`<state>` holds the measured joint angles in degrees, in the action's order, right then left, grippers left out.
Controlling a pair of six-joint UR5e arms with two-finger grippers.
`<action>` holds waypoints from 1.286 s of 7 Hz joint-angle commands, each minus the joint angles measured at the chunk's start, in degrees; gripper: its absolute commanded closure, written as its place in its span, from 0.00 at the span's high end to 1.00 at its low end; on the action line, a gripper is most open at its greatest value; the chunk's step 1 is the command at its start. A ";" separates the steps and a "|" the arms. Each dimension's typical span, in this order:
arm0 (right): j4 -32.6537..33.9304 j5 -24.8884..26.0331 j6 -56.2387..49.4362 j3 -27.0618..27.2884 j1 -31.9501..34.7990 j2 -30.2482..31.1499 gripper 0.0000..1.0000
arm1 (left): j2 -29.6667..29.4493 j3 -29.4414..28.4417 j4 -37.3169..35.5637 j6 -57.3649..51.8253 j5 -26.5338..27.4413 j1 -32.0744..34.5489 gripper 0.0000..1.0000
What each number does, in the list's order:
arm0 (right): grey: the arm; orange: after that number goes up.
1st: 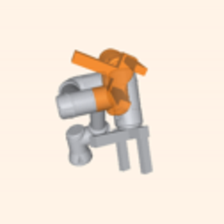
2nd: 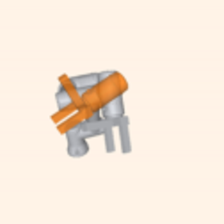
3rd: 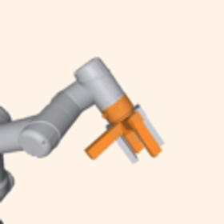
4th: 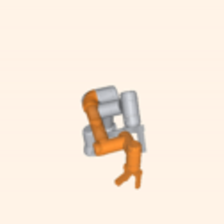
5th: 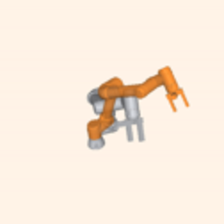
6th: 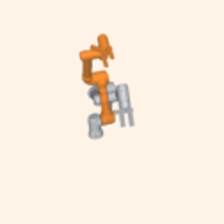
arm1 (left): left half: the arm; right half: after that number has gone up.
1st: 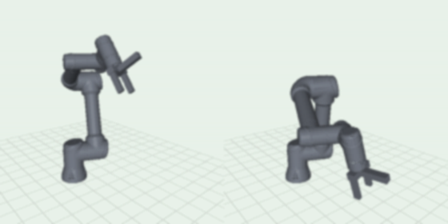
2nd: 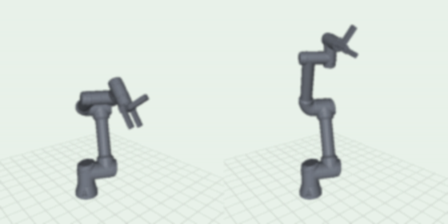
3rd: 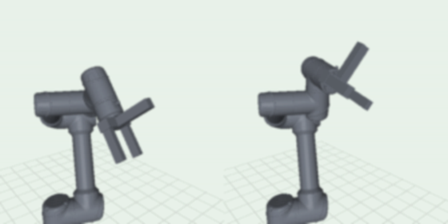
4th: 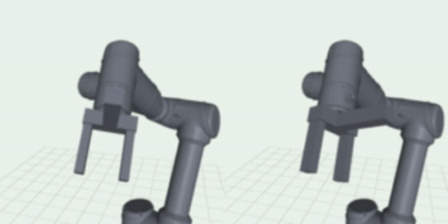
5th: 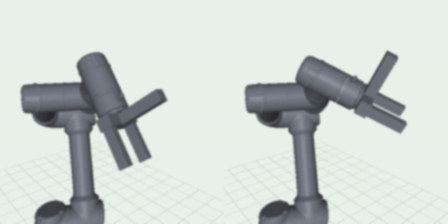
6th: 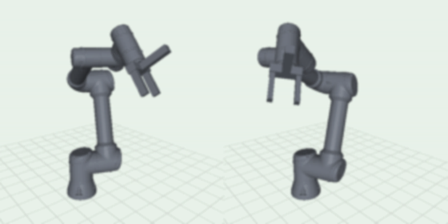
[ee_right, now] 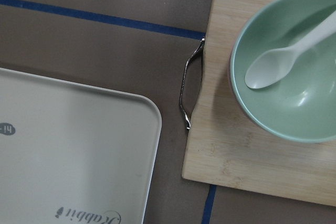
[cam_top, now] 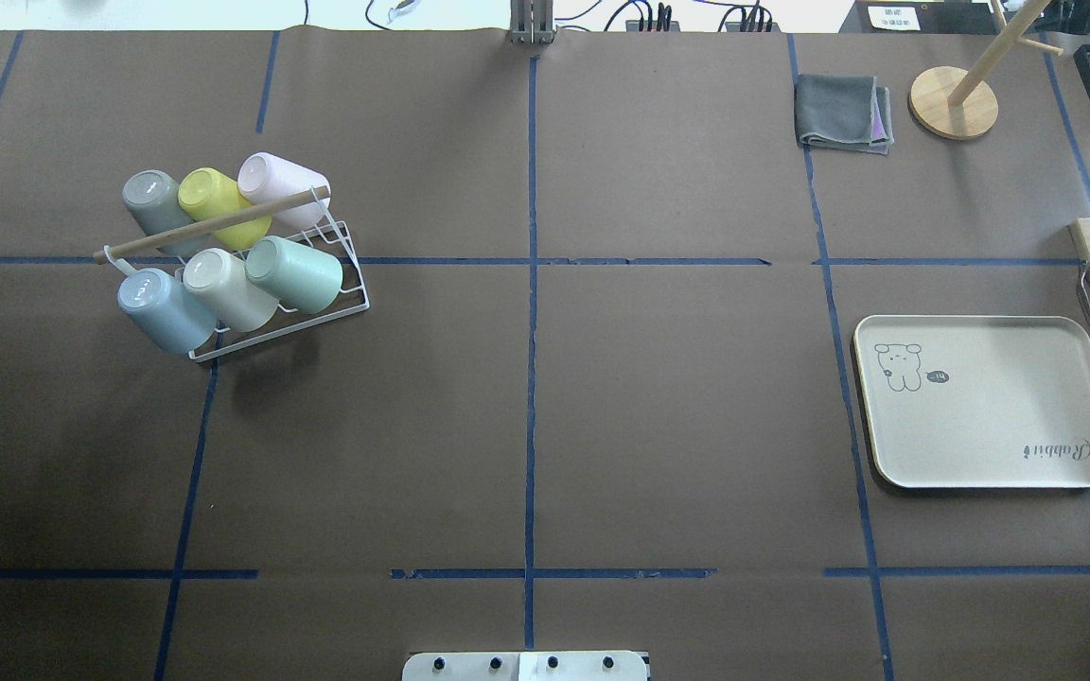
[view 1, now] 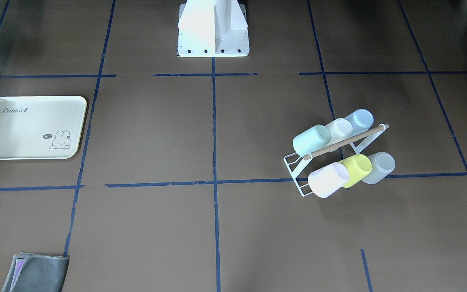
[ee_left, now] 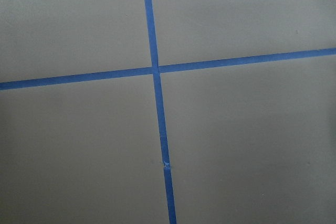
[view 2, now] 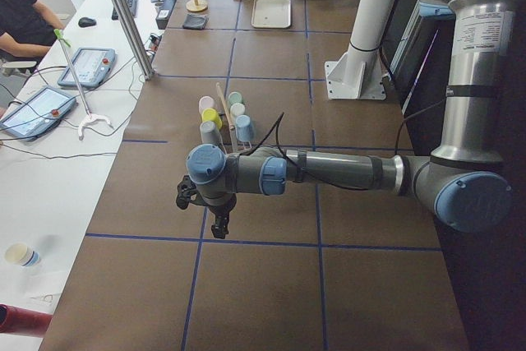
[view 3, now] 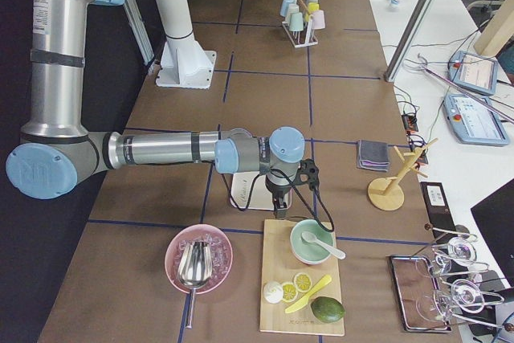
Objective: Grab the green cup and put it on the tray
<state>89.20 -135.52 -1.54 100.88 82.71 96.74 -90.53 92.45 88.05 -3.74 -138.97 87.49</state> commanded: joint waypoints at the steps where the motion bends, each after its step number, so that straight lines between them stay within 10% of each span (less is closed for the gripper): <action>1: -0.34 -0.62 0.66 -0.07 -0.27 0.73 1.00 | 0.01 0.01 0.02 0.32 -0.08 -0.13 1.00; 3: -3.57 -0.88 4.15 -1.12 -1.58 1.96 1.00 | -0.08 0.28 0.02 0.31 -0.17 -0.30 1.00; 7: -37.09 0.87 31.29 -14.00 -10.00 3.90 0.93 | -0.17 0.28 0.02 0.58 -0.08 -1.80 1.00; 9: -40.33 1.66 39.91 -14.05 -15.36 3.63 0.88 | -0.17 0.28 0.02 2.15 -0.16 -1.89 1.00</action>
<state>51.51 -134.26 33.12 87.42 70.43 100.47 -90.70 92.69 88.07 -2.77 -139.06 85.66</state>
